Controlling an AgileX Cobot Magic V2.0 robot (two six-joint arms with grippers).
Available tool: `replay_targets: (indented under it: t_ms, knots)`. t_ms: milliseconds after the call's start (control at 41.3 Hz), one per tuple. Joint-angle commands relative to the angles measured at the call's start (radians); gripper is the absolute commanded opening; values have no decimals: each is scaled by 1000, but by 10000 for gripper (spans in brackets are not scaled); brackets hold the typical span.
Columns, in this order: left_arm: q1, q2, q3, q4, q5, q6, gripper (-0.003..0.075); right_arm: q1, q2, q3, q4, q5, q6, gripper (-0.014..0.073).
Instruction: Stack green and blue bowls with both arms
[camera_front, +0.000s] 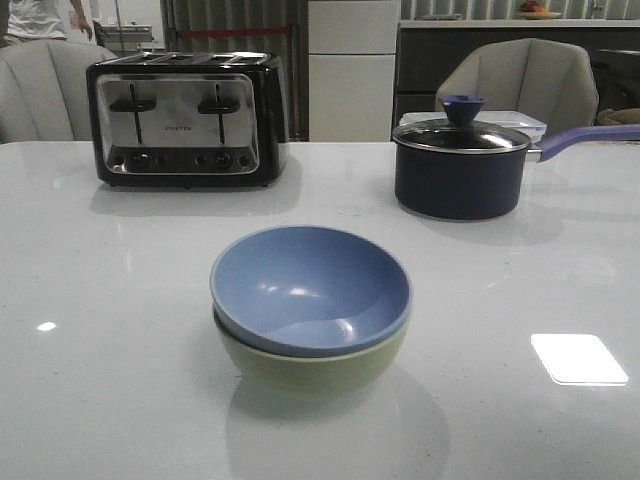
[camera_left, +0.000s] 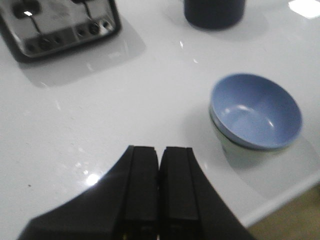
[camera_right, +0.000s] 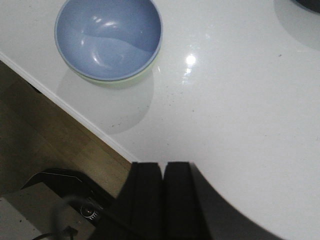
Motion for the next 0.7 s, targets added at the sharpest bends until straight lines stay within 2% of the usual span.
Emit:
replay_targets:
  t_ms: [0, 97, 218, 436, 678]
  knots:
    - [89, -109, 95, -7, -247, -6, 97, -7, -4, -28, -4, -54, -4, 56]
    - [190, -238, 231, -27, -413, -6, 97, -7, -4, -28, -4, -54, -4, 56]
    - [282, -367, 375, -54, -540, -6, 97, -7, -4, -28, -4, -54, -4, 56]
    - [387, -476, 511, -151, -592, -6, 97, -7, -4, -28, -4, -54, -4, 56]
    - [396, -489, 559, -153, -658, -6, 97, -7, -4, -28, -4, -54, -4, 56]
